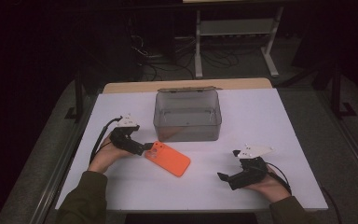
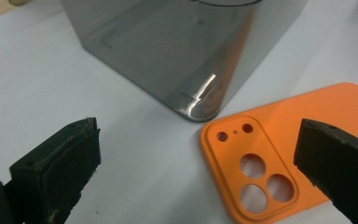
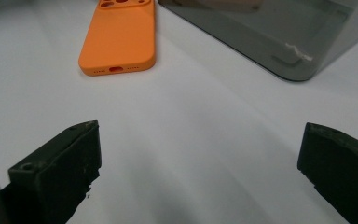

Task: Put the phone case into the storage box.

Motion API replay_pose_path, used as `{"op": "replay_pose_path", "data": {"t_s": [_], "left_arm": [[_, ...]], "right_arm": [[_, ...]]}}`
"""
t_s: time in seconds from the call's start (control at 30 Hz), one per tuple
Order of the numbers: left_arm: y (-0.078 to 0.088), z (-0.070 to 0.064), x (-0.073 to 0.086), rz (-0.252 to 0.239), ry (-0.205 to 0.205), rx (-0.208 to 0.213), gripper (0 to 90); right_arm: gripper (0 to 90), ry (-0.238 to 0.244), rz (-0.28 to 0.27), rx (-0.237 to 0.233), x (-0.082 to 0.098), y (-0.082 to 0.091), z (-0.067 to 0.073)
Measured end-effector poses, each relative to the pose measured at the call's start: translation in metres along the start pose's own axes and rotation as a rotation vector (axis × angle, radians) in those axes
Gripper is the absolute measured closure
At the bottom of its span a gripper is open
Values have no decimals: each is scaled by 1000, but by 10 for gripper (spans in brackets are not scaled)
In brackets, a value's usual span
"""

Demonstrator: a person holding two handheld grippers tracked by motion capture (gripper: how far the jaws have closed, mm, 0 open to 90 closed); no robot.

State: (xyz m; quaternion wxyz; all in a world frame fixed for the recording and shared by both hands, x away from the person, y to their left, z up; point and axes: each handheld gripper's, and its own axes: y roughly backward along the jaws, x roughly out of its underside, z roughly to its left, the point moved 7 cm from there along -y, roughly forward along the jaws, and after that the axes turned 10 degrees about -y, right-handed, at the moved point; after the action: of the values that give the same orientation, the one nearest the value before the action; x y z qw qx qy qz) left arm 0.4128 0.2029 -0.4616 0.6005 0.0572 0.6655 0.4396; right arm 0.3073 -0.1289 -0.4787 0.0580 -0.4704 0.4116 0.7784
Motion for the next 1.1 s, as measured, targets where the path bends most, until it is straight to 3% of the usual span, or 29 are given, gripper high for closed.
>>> {"op": "replay_pose_path", "data": {"t_s": [0.3,0.8,1.0,1.1], "left_arm": [[-4,7,5,18,26,-25,154],[-14,9,14,80,44,-22,654],[-17,7,15,87,60,1,882],[-20,5,17,103,59,7,896]], "right_arm": [[0,1,1,-2,0,0,1],[0,2,1,-2,0,0,1],[0,1,2,-2,0,0,1],[0,1,0,-2,0,0,1]]}}
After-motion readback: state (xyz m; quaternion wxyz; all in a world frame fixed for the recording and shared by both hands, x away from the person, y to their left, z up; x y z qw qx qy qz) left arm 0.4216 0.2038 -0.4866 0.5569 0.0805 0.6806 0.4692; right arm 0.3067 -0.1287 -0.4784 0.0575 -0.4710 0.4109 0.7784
